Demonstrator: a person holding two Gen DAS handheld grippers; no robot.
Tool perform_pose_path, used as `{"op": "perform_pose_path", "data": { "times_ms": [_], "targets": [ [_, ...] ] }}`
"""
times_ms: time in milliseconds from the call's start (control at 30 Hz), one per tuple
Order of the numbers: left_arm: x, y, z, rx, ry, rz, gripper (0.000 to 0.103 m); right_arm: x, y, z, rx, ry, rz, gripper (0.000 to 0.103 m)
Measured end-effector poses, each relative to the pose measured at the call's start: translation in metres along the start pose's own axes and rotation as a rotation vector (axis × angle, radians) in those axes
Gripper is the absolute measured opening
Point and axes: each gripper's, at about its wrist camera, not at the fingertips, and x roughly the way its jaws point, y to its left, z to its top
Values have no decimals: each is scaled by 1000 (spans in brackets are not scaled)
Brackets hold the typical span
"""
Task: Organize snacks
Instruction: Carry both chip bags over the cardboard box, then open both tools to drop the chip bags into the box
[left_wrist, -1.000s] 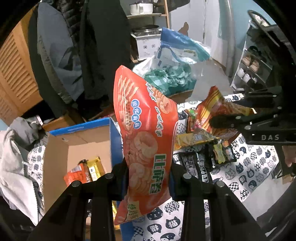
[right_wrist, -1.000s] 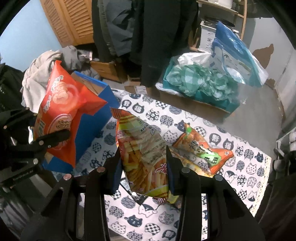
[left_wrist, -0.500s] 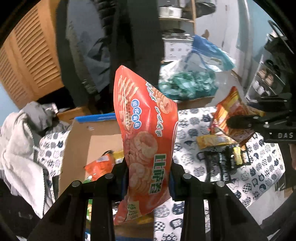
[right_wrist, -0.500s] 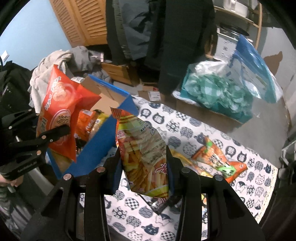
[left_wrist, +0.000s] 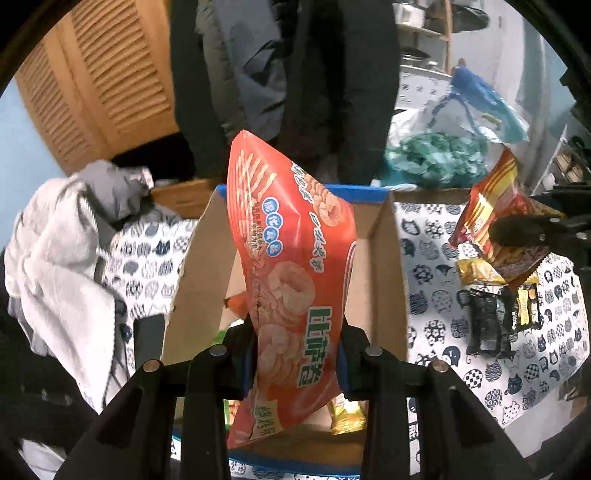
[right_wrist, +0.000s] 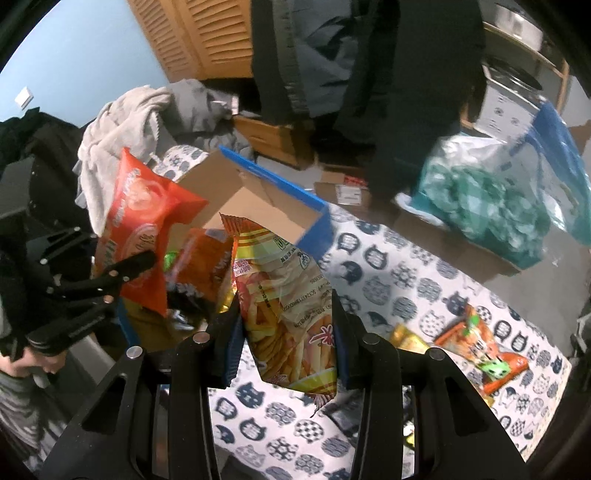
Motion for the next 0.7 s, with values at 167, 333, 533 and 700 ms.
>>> {"op": "perform_pose_path", "data": {
  "times_ms": [167, 333, 533, 700],
  "targets": [
    [14, 19, -8, -33, 38, 29, 35, 15, 22, 12, -49, 19, 7, 39],
    [27, 29, -16, -46, 76, 50, 35, 31, 39, 23, -69, 39, 30, 39],
    [41, 39, -25, -69, 119, 59, 36, 47, 55, 34, -87, 58, 40, 39],
    [47, 43, -28, -80, 143, 82, 51, 58, 62, 38, -92, 77, 39, 40]
  ]
}}
